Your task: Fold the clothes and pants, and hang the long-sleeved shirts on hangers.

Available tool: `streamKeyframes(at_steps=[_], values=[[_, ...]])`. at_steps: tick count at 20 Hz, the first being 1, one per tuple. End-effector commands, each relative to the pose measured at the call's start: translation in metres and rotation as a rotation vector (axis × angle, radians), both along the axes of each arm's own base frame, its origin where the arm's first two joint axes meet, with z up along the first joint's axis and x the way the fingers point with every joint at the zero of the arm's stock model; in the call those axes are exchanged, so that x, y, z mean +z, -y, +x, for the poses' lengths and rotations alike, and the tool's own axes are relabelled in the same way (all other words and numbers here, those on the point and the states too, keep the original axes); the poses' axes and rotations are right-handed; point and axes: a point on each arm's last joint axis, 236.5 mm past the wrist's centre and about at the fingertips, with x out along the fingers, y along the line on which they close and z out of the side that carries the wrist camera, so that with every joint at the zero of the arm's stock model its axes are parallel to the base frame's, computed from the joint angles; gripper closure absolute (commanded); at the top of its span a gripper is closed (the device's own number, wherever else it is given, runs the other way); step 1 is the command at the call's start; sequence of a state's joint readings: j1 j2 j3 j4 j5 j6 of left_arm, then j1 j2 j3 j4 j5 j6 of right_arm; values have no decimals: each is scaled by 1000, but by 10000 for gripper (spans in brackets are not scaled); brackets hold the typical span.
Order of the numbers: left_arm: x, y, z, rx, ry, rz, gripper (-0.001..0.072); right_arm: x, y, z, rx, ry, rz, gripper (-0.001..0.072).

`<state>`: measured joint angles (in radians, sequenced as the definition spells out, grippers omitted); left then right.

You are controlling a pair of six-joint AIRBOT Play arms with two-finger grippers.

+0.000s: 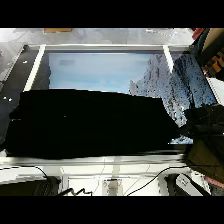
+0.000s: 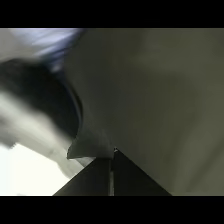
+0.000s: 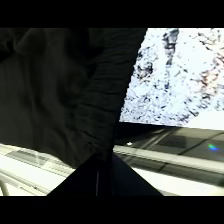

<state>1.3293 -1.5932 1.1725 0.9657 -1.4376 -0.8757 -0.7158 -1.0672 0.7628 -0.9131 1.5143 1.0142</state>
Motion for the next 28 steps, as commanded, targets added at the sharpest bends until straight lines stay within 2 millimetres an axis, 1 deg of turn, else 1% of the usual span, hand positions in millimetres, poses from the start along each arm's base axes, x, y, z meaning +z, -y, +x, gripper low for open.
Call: streamKeyframes(at_steps=[1,3,6,7,8,9,10,12,13,15,16,17,18,20,22,24,26,27,28], values=[[66,-5,36,-22,220,78,698,22,10,-10,-18,-13,-91,699],[102,-12,48,-40,316,206,698,43,15,-8,-58,21,-146,699],[149,-28,69,38,450,323,699,74,20,-2,-111,102,-213,699],[159,-30,74,57,482,337,699,81,21,0,-112,123,-231,699],[161,-30,77,59,488,346,700,87,23,2,-115,141,-244,699],[159,-28,82,48,482,351,700,90,25,5,-123,156,-252,699],[154,-26,88,33,464,361,701,92,32,13,-164,178,-264,699],[142,-26,106,23,404,411,700,93,49,33,-291,207,-277,700],[139,-28,119,34,382,451,701,92,57,44,-350,223,-281,699],[139,-34,153,94,370,528,701,86,61,66,-403,246,-280,699],[139,-35,172,140,366,556,701,81,61,79,-410,261,-283,699],[137,-31,188,155,360,585,701,76,59,93,-414,274,-287,698],[131,-23,206,140,353,618,701,69,56,108,-416,288,-287,698],[115,0,241,79,356,664,701,50,48,137,-445,287,-272,698],[102,17,273,85,383,676,700,30,45,163,-497,282,-259,698],[91,23,294,151,403,667,700,14,50,185,-579,288,-252,698],[81,26,305,202,408,648,699,3,61,202,-679,299,-240,698],[77,27,309,221,410,641,698,-2,69,208,-719,308,-242,697],[74,29,312,221,412,645,695,-6,72,212,-741,309,-236,697]])
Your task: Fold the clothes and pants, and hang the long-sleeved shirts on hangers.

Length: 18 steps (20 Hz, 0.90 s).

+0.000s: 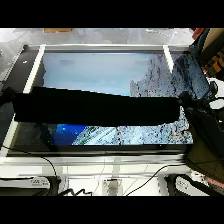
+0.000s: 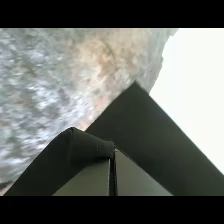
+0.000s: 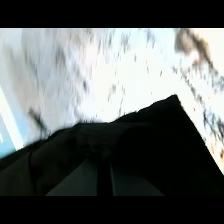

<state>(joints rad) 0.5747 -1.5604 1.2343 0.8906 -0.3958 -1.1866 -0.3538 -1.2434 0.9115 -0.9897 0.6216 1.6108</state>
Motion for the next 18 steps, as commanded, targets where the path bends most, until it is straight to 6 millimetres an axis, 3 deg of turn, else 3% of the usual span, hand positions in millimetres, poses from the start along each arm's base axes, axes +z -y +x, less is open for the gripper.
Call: streamKeyframes(at_steps=[1,2,3,4,5,8,11,12,13,14,16,18], values=[[-9,6,22,51,46,6,687,-16,16,26,-134,53,23,697],[-7,8,24,51,53,15,668,-23,15,25,-130,36,28,645],[-3,7,27,57,69,29,518,-26,14,24,-128,26,32,468],[2,8,30,56,81,38,233,-27,13,24,-126,23,33,142],[7,7,32,53,88,45,-8,-28,12,23,-121,18,33,3],[12,8,20,24,55,19,1,-32,6,19,-102,-9,50,19],[6,-1,-18,-7,-47,-62,4,-40,-4,9,-60,-62,66,19],[-2,-3,-41,-16,-114,-121,53,-42,-6,6,-49,-76,66,19],[-15,-7,-69,-8,-200,-184,273,-43,-8,4,-39,-89,66,18],[-29,-10,-96,-15,-290,-219,398,-45,-9,1,-31,-100,69,19],[-53,-15,-150,-10,-434,-294,398,-47,-12,-2,-21,-115,74,19],[-72,-16,-183,40,-464,-367,398,-48,-14,-3,-15,-124,80,19]])
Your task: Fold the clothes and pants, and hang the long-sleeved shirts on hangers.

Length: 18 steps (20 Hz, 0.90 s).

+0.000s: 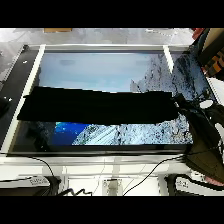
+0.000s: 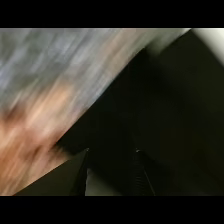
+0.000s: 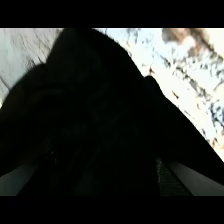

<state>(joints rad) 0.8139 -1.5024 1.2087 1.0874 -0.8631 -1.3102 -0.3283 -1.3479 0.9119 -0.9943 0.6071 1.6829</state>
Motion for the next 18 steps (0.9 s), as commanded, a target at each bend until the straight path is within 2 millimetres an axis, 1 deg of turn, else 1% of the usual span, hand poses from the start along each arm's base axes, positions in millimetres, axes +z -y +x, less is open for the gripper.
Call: streamKeyframes(at_steps=[1,2,3,4,7,9,10,11,12,13,14,15,16,17,18], values=[[-34,8,-68,60,-130,-163,352,-4,-6,-6,22,-28,13,19],[-41,9,-69,86,-115,-188,194,-4,-7,-6,23,-31,16,19],[-46,11,-66,87,-98,-195,7,-4,-7,-7,25,-34,19,19],[-49,13,-59,66,-73,-201,-1,-5,-9,-8,29,-40,26,19],[-51,26,-23,44,52,-268,3,-6,-17,-12,40,-60,57,19],[-61,24,-7,85,88,-287,6,-6,-23,-16,56,-75,78,19],[-67,23,0,78,97,-267,15,-5,-28,-19,120,-80,61,20],[-72,26,7,36,104,-235,15,-1,-39,-23,272,-76,5,20],[-76,29,15,7,115,-211,15,4,-53,-28,418,-70,-27,19],[-77,32,25,-9,130,-185,16,11,-67,-31,516,-63,-40,19],[-78,31,34,-10,145,-151,17,20,-79,-29,574,-52,-46,20],[-79,28,42,1,153,-113,34,31,-90,-23,606,-31,-55,19],[-78,25,49,12,158,-67,116,43,-102,-14,637,2,-71,20],[-77,24,57,18,165,-28,221,57,-116,-5,669,41,-94,20],[-75,25,63,17,171,-1,342,70,-129,4,693,82,-117,20]])
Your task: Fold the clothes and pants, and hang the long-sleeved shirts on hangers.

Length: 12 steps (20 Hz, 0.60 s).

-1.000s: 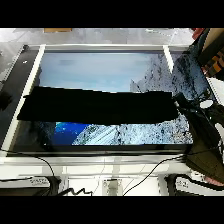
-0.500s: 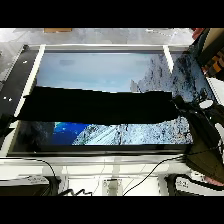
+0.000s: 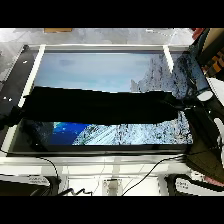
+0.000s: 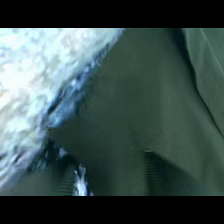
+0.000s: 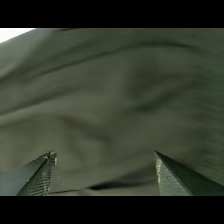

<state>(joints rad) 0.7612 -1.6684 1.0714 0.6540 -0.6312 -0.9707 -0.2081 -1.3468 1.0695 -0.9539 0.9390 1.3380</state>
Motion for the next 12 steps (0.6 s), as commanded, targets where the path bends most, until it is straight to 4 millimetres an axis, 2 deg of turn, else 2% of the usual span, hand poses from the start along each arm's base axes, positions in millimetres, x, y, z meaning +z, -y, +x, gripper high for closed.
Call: streamKeyframes(at_steps=[1,2,3,4,5,6,7,9,10,12], values=[[3,-3,26,22,35,118,463,43,-48,22,163,135,-44,20],[6,2,31,9,41,123,585,56,-60,33,172,195,-56,22],[10,5,36,-3,50,127,701,70,-73,46,172,268,-70,72],[18,7,41,-16,65,131,696,83,-85,57,167,336,-81,245],[31,9,46,-30,86,137,696,95,-98,68,158,406,-90,544],[49,10,53,-44,116,150,697,105,-111,77,150,473,-97,695],[69,11,61,-63,149,162,697,115,-124,85,139,537,-101,697],[124,23,79,-135,235,183,699,132,-151,100,105,634,-80,699],[151,36,87,-189,274,189,699,134,-166,105,100,649,-58,700],[207,71,98,-308,353,207,699,120,-202,113,133,604,-7,700]])
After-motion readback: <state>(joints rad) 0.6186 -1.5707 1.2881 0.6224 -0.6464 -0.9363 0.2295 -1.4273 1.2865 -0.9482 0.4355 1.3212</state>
